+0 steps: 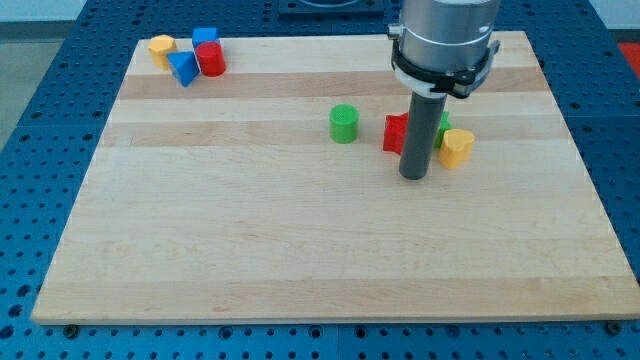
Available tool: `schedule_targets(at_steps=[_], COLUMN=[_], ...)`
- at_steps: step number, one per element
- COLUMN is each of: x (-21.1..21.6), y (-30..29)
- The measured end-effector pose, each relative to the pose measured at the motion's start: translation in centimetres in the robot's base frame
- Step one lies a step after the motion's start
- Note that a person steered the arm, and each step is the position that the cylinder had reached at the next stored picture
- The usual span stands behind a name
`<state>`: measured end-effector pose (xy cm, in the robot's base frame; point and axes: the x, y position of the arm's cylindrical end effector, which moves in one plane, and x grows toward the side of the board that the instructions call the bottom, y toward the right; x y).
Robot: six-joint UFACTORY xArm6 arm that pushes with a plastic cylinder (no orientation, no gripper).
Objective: Separate yellow heart from green star
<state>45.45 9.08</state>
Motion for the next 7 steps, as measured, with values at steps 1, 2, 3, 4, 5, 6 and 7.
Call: schedule_targets(at_steps=[1,2,3,4,5,6,7], x=[-0.3,-1.1,-1.2,-1.2,-1.2,-1.3,-1.4], y=[0.4,2.0,3.4,4.0,4.9,5.7,6.5])
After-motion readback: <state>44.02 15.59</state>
